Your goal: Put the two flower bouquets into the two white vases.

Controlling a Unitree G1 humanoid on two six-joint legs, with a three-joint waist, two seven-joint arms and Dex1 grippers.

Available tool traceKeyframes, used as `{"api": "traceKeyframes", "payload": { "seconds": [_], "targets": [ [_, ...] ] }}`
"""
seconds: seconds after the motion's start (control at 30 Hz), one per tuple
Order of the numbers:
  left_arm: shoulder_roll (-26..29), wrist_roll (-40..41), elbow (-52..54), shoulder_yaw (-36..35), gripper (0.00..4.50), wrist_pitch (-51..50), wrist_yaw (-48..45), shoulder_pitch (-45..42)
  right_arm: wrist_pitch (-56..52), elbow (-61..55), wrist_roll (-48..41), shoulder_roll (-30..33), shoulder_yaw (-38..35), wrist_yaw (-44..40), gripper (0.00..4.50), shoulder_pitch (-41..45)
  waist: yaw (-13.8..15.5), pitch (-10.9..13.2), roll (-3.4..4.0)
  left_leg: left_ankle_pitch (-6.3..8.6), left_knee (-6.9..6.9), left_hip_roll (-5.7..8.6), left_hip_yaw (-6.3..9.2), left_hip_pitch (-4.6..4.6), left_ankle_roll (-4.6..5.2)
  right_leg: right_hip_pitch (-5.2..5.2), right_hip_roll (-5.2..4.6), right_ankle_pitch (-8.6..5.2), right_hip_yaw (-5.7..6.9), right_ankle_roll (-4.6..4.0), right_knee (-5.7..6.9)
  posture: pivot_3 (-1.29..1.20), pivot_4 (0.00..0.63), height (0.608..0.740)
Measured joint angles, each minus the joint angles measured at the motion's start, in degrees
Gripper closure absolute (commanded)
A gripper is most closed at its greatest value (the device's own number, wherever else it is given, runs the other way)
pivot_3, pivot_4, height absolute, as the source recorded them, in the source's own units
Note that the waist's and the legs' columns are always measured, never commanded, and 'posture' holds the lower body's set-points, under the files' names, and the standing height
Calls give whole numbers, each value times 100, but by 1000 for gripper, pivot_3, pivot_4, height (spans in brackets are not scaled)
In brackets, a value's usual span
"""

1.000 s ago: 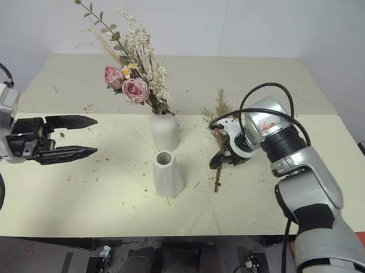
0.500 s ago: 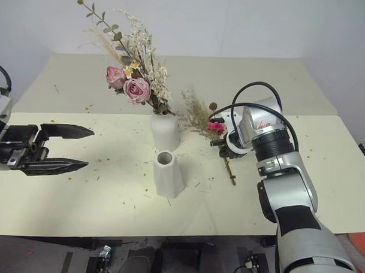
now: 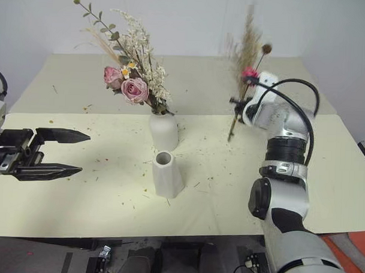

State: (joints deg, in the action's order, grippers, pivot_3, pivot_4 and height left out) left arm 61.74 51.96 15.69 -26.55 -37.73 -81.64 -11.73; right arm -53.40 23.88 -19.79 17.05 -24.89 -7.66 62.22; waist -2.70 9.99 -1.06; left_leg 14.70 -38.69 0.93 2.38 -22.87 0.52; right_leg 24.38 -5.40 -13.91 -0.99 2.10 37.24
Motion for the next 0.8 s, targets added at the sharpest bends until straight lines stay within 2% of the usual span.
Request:
{"api": "traceKeyframes", "payload": {
  "seconds": [0.13,0.3,0.5,0.67,0.8],
  "targets": [
    [0,13,61,-135,599,-12,19,132,916,-1268,-441,-39,191,-1000,4475,-722,4,0,0,0,0,-2,0,1,1,-6,2,1,1,1,5,0,150,740],
    [3,20,143,-286,599,-37,44,240,982,-1874,-1381,13,222,-2271,4475,-1154,6,2,2,0,-3,-3,-4,12,1,-6,2,2,-5,0,-6,0,150,740],
    [15,53,158,-420,599,-179,95,371,963,-2556,-2360,486,511,-3839,4475,-1198,4,4,7,0,-3,-7,-4,19,1,-12,5,2,-5,0,-7,0,150,740],
    [15,157,292,-557,599,-243,123,526,920,-2704,-2882,711,738,-4540,4475,-1215,13,4,7,0,-3,-7,-4,20,1,-12,3,2,-4,0,-7,0,150,740],
    [17,187,326,-612,599,-245,138,560,930,-2803,-2878,752,1093,-4807,4475,-1366,13,4,7,1,-3,-7,-5,21,1,-12,3,2,-5,0,-6,0,150,740]
  ]
}}
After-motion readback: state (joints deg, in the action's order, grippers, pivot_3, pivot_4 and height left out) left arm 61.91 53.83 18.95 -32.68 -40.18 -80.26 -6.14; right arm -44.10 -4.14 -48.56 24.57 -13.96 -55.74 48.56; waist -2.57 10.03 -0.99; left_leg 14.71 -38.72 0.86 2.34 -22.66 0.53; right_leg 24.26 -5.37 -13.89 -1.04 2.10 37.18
